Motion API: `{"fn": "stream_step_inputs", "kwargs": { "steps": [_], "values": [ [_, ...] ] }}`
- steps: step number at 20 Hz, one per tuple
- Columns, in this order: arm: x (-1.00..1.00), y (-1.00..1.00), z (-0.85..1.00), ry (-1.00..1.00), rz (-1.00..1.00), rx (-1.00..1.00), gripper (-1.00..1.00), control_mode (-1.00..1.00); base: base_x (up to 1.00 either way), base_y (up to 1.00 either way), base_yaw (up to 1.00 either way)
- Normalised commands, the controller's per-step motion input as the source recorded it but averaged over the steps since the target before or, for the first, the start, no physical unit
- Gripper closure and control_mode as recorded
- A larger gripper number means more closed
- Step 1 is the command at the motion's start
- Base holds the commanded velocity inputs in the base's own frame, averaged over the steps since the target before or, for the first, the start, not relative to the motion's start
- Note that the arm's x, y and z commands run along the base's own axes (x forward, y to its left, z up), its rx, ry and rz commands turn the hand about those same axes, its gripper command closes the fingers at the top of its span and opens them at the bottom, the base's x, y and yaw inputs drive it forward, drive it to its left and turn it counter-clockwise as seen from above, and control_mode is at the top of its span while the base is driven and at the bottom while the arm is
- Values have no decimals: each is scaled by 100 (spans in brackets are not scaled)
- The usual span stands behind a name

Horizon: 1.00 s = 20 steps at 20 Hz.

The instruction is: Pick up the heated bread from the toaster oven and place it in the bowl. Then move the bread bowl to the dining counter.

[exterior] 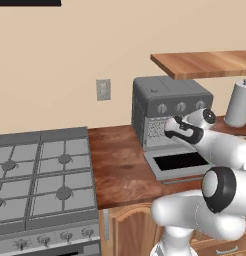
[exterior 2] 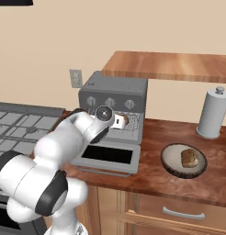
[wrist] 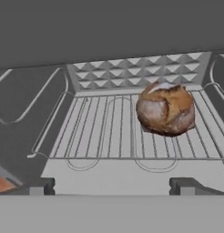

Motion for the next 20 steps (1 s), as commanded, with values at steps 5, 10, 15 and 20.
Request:
{"fn": "stream_step_inputs", "kwargs": {
  "steps": [5,10,15,20],
  "values": [
    [30,0,-32,0,0,0,-100,-100,0,0,0],
    [27,0,-31,-3,-2,0,-100,-100,0,0,0],
    [20,0,-29,-1,0,0,-100,-100,0,0,0],
    [4,0,-17,8,0,0,-100,-100,0,0,0]
  ]
}}
